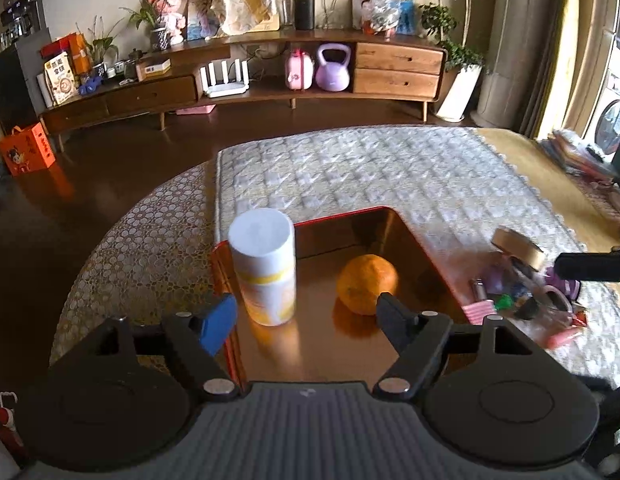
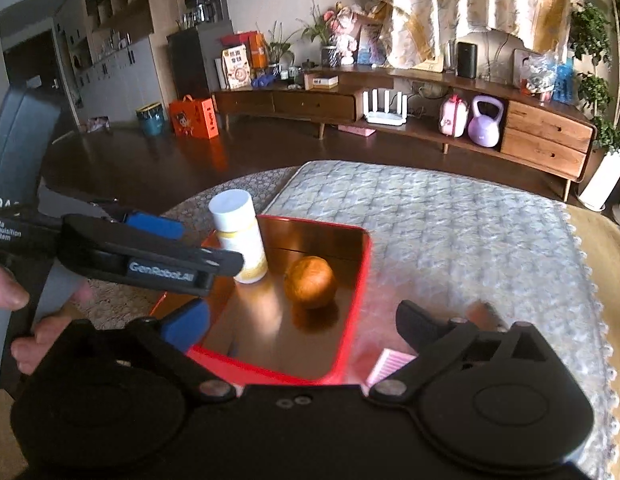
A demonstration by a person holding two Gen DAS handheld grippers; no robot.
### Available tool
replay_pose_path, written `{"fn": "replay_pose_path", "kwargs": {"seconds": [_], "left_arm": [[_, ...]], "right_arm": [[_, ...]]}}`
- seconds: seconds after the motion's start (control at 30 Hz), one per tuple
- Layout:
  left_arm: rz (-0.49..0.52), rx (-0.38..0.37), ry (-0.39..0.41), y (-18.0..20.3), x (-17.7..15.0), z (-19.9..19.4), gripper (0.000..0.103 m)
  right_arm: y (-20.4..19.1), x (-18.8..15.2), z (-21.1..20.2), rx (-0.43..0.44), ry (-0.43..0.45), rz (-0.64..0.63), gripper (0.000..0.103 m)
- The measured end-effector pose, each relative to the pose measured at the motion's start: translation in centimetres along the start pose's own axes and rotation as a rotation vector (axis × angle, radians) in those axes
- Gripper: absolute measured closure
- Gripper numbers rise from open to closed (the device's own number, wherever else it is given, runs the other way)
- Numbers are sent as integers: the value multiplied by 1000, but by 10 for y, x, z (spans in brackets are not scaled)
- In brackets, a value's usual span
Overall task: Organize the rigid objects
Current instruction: 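Withdraw both tools from the box and move the right tool to the purple toy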
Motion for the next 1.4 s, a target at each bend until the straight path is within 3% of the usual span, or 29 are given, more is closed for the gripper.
{"fn": "replay_pose_path", "kwargs": {"seconds": [0.33,0.67,1.1,1.4], "left_arm": [[29,-82,51,49,-10,-17,20],[35,-185,89,106,-22,-13,19],[91,-281,25,191,-55,34,19],[103,-281,-36,215,-70,82,19]], "right_arm": [[73,-24,-44,-70,46,54,0],[149,-70,-53,-163,16,149,0],[201,-89,-24,-221,-10,179,2],[216,-98,15,-207,-58,231,6]]}}
Point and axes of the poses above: each gripper's, at about its wrist camera, not at the fingertips, and z roughly the way its jaws point, y to its right, x to its top, the point moved 8 cm from there along z, roughly the way its jaws point, and after that the axes turned 14 degrees about -x, right-handed, at the moved point
